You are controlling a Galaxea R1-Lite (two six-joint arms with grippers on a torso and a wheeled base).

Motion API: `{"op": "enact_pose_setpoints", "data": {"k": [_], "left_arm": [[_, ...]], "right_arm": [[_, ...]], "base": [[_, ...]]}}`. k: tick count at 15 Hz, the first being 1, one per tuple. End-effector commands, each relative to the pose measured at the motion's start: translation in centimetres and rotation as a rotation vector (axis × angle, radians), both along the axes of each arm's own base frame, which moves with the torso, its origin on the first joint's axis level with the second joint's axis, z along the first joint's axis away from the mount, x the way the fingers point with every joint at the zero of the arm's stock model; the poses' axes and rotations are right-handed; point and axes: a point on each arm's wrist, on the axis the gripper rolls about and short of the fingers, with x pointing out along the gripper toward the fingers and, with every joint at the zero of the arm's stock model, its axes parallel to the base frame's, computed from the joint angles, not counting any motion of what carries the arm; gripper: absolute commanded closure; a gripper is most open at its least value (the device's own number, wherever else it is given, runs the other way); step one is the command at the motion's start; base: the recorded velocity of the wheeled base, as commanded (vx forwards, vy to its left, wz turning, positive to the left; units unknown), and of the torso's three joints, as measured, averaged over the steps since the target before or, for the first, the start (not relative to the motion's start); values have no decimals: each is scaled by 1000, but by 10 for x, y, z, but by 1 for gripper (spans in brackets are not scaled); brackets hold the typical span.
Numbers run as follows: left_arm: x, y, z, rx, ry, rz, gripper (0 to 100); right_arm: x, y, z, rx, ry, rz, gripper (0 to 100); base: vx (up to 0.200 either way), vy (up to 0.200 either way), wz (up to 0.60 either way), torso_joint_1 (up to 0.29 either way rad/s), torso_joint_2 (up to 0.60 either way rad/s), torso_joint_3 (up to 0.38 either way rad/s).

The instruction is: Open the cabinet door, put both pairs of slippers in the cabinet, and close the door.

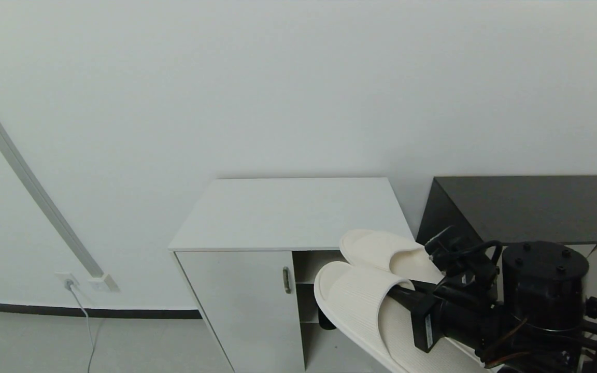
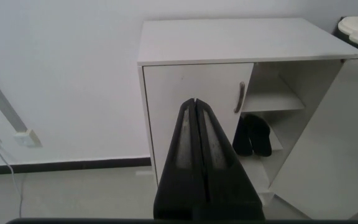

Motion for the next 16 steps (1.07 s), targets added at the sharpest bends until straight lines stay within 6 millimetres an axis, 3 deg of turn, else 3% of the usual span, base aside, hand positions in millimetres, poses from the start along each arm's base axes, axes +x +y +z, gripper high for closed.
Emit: {"op": "enact_pose_setpoints", "data": {"k": [1,6,16], "left_arm": [[0,0,0,-1,-1,0,100],[0,0,0,-1,1,0,100],[0,0,0,-1,1,0,100]], "right_arm": [[0,1,-2,-6,6,2,100],[0,0,-4,-15,-2,2,100],[-1,0,-5,-17,-21,8,100]], "base": [[0,0,0,0,0,0],[0,0,0,-19,48,28],[0,0,0,-153,345,188]]}}
